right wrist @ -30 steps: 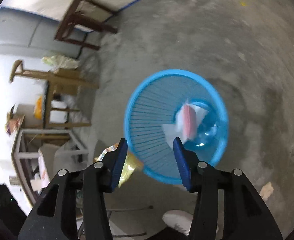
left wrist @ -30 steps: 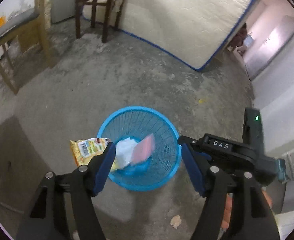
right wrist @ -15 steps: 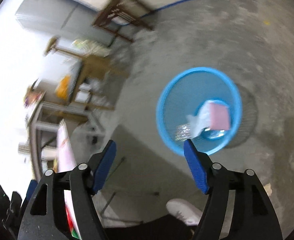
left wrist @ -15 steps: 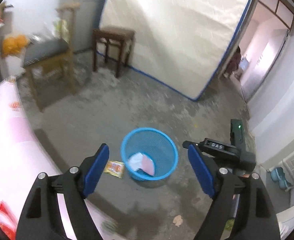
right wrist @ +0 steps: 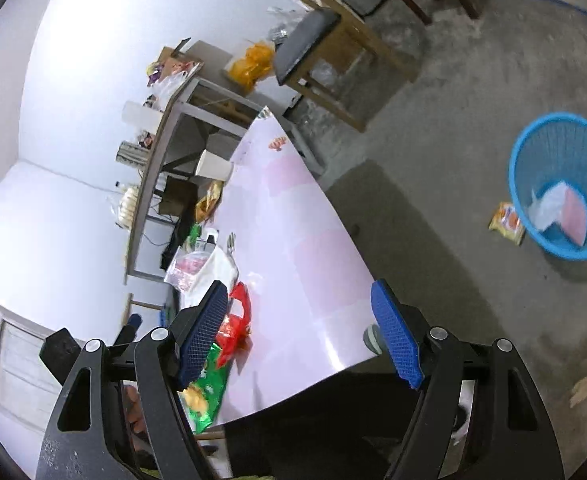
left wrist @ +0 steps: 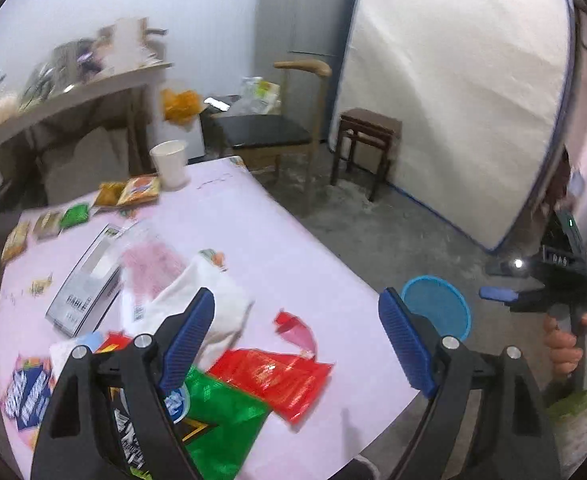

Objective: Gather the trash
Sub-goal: 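Lower the right gripper toward the yellow Enaak packet on the floor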

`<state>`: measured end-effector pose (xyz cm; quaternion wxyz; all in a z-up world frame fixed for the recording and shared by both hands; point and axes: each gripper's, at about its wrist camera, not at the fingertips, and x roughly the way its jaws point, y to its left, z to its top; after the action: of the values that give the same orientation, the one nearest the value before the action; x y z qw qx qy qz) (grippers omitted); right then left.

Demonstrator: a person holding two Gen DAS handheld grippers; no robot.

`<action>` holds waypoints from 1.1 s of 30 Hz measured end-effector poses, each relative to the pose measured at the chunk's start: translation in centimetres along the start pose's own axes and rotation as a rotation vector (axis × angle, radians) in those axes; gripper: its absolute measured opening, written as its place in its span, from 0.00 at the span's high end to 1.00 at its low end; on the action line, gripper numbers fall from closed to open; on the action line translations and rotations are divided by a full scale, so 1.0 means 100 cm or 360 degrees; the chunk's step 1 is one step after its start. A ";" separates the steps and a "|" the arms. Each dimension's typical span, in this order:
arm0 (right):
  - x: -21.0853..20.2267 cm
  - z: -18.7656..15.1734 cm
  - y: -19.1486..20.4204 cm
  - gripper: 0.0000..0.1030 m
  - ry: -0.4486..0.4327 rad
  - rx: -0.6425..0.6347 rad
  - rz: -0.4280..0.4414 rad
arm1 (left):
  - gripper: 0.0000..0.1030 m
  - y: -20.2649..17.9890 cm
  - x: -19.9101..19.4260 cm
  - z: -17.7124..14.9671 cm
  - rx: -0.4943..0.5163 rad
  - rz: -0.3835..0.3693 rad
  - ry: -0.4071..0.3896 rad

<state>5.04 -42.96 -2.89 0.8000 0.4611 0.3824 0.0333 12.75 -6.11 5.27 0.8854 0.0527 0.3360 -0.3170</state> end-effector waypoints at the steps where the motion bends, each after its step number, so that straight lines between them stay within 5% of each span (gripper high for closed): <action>1: -0.001 0.000 0.003 0.31 -0.0020 -0.0042 -0.0043 | 0.21 0.006 -0.005 -0.001 -0.0026 -0.0016 -0.0030; 10: 0.047 -0.012 -0.068 0.31 -0.0003 -0.0135 -0.0574 | 0.18 0.022 -0.023 -0.007 -0.0064 -0.0095 -0.0138; 16: 0.192 0.020 -0.123 0.31 0.0460 -0.0568 -0.0905 | 0.10 0.023 -0.014 0.006 0.0013 -0.0066 -0.0110; 22: 0.321 0.047 -0.174 0.14 0.0747 -0.0904 -0.1170 | 0.06 0.030 -0.005 0.017 -0.0030 -0.0007 -0.0104; 28: 0.406 0.055 -0.268 0.09 0.0923 -0.0830 -0.1468 | 0.06 0.041 0.012 0.019 -0.0059 0.0072 0.0005; 33: 0.423 0.054 -0.317 0.08 0.0943 -0.0761 -0.1657 | 0.06 0.049 0.022 0.021 -0.0077 0.0100 0.0068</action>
<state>28.82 -47.78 -50.13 0.6526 -0.0046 0.7429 -0.1491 18.07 -4.03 4.94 0.8885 0.0486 0.3606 -0.2796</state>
